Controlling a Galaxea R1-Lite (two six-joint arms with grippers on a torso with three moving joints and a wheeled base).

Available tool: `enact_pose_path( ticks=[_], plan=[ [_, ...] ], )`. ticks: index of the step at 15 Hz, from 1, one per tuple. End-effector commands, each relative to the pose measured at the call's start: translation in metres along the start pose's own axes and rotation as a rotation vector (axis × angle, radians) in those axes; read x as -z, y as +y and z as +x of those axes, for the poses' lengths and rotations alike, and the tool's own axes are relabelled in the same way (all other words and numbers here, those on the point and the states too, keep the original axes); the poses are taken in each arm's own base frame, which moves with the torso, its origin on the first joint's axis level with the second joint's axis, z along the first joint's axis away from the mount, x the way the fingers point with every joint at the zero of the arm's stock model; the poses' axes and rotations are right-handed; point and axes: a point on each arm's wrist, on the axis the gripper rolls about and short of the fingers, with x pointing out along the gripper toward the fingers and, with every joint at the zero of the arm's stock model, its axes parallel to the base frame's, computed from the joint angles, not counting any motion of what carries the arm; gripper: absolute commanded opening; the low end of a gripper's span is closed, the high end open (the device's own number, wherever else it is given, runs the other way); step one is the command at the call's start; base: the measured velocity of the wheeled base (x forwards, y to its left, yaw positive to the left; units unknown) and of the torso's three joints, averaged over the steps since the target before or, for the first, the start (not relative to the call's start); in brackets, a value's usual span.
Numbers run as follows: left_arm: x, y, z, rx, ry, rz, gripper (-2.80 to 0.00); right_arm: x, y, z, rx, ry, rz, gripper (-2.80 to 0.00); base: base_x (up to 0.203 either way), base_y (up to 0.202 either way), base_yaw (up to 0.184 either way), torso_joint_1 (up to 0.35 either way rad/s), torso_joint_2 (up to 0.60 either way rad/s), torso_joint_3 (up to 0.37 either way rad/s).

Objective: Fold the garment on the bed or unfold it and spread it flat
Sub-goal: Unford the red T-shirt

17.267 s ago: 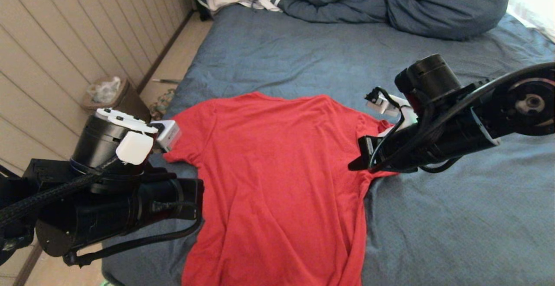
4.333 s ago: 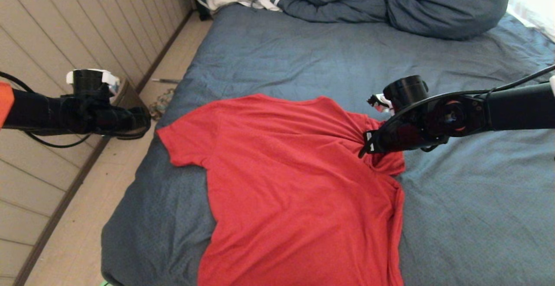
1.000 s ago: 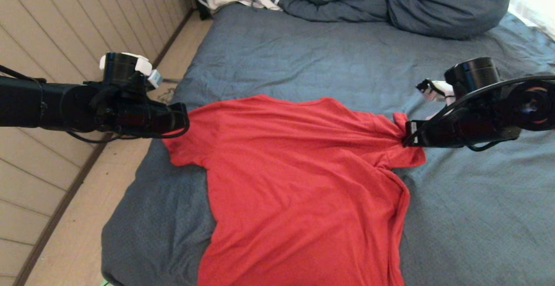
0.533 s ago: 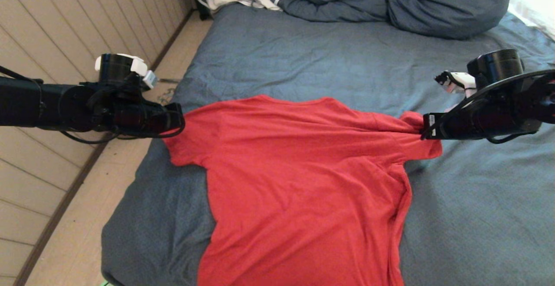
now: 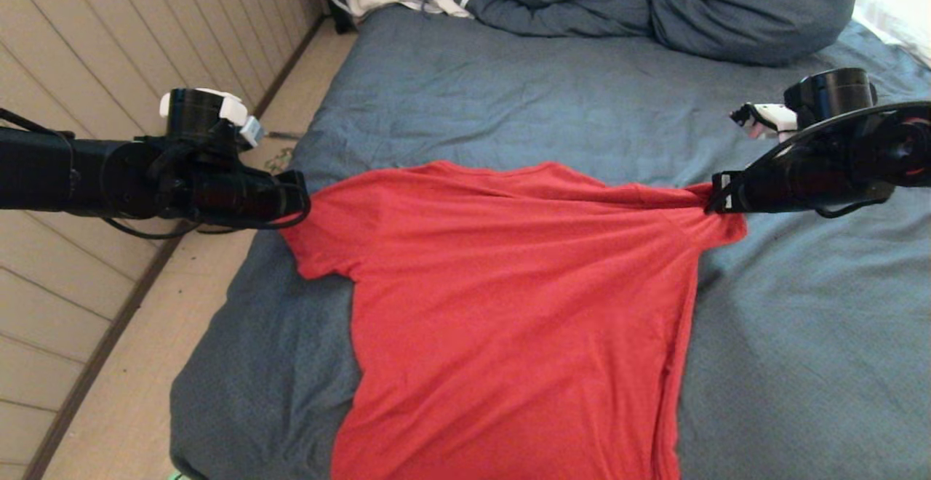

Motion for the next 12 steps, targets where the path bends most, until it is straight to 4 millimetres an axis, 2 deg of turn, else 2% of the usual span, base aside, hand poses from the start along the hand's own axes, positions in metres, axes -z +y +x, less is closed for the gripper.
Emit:
enact_pose_path(
  ticks=[1,3,7,10,12],
  plan=[
    [-0.001,0.002,0.004,-0.002,0.002,-0.005,-2.80,-0.007,-0.001,0.017,0.003,-0.009,0.000,-2.80,0.000,0.000,0.000,0.000,0.00,0.000],
    [-0.003,0.002,0.008,-0.001,-0.005,-0.007,-2.80,-0.017,0.000,0.030,0.002,-0.035,-0.004,-2.80,0.000,0.000,0.000,0.000,0.00,0.000],
    [-0.003,0.002,0.008,-0.002,-0.004,-0.008,-2.80,-0.018,0.001,0.032,0.001,-0.036,-0.005,-2.80,0.000,0.000,0.000,0.000,0.00,0.000],
    [-0.013,0.008,0.022,-0.013,-0.023,-0.017,-2.80,-0.037,0.001,0.034,0.003,-0.105,-0.007,-2.80,0.000,0.000,0.000,0.000,0.00,0.000],
    [-0.013,0.009,0.024,-0.015,-0.020,-0.018,-2.80,-0.036,0.002,0.038,0.017,-0.098,-0.027,-2.80,0.000,0.000,0.000,0.000,0.00,0.000]
  ],
)
